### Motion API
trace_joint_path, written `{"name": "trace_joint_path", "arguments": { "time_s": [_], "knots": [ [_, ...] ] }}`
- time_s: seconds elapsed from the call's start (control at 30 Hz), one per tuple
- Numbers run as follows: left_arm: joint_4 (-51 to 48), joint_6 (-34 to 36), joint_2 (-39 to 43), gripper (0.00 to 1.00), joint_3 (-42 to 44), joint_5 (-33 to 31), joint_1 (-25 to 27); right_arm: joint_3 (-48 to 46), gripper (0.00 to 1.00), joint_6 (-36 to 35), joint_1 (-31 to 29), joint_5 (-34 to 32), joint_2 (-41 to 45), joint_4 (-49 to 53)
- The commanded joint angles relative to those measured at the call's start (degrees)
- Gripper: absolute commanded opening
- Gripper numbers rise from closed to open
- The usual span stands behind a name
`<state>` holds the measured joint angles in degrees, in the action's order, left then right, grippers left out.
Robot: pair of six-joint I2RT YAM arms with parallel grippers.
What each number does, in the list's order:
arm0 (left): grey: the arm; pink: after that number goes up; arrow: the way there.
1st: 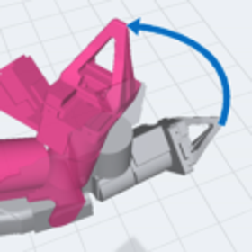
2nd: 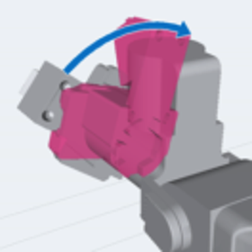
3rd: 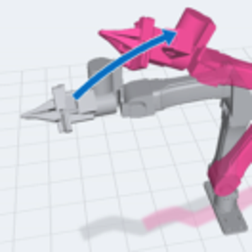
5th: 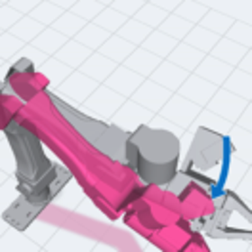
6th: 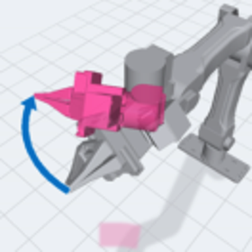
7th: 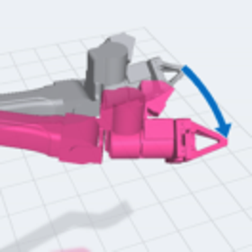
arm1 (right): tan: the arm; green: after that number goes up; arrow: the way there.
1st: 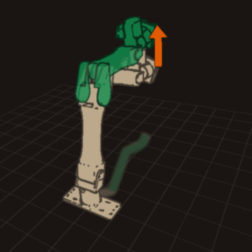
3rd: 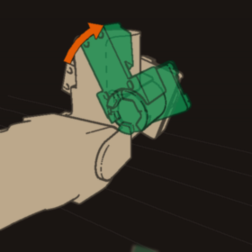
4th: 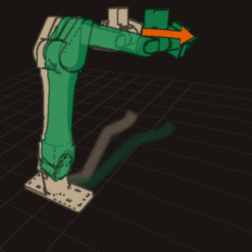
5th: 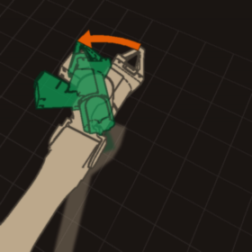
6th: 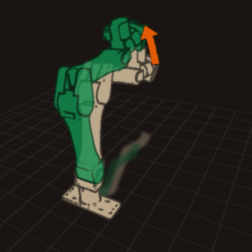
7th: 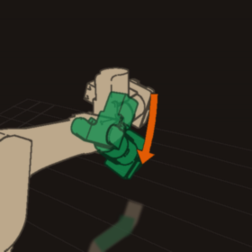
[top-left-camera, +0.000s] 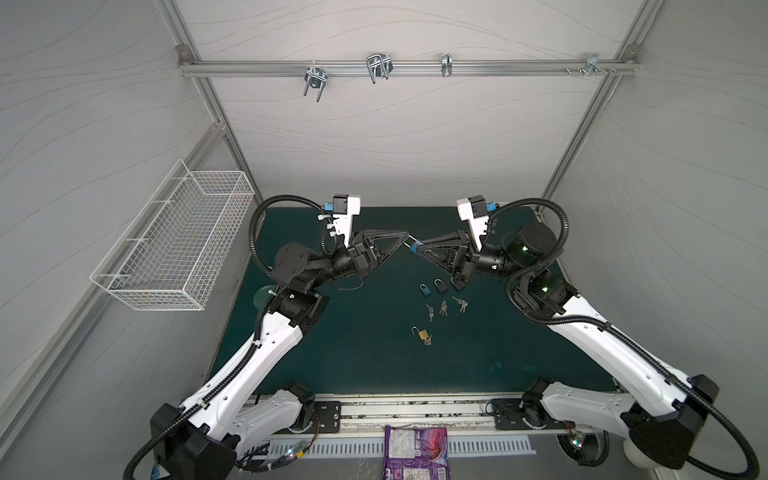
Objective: Lock with the key
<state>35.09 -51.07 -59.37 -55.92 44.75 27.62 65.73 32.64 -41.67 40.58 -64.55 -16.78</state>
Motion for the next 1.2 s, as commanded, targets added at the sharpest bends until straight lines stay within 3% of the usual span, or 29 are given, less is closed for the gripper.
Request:
{"name": "trace_joint_path", "arguments": {
  "time_s": [0.0,0.07,0.3,0.6,0.77,0.97,1.17],
  "knots": [
    [4.4,-0.7,0.4,0.00,-1.8,0.4,0.3,1.8,0.06,-0.4,-0.2,0.5,0.2,-0.1],
    [4.3,-0.8,0.6,0.00,-1.8,0.1,0.3,1.9,0.00,-1.2,-0.2,0.7,0.3,0.4],
    [3.9,-0.5,0.6,0.00,-2.0,0.8,0.8,3.6,0.00,-2.6,-0.2,1.9,0.0,2.2],
    [-1.4,5.1,0.8,0.00,-1.4,2.3,3.3,5.3,0.00,7.9,-0.3,5.0,-2.2,-6.2],
    [-10.0,12.6,1.1,0.00,-2.1,2.5,6.3,5.3,0.00,13.4,-0.3,5.8,-3.5,-11.6],
    [-21.4,20.2,0.0,0.00,-2.9,0.9,11.2,7.5,0.00,7.9,-0.3,1.0,-2.9,-7.4],
    [-26.9,23.1,-4.2,0.00,-2.6,2.1,14.7,15.5,0.00,7.8,-0.3,2.3,-6.7,-8.4]
  ]
}}
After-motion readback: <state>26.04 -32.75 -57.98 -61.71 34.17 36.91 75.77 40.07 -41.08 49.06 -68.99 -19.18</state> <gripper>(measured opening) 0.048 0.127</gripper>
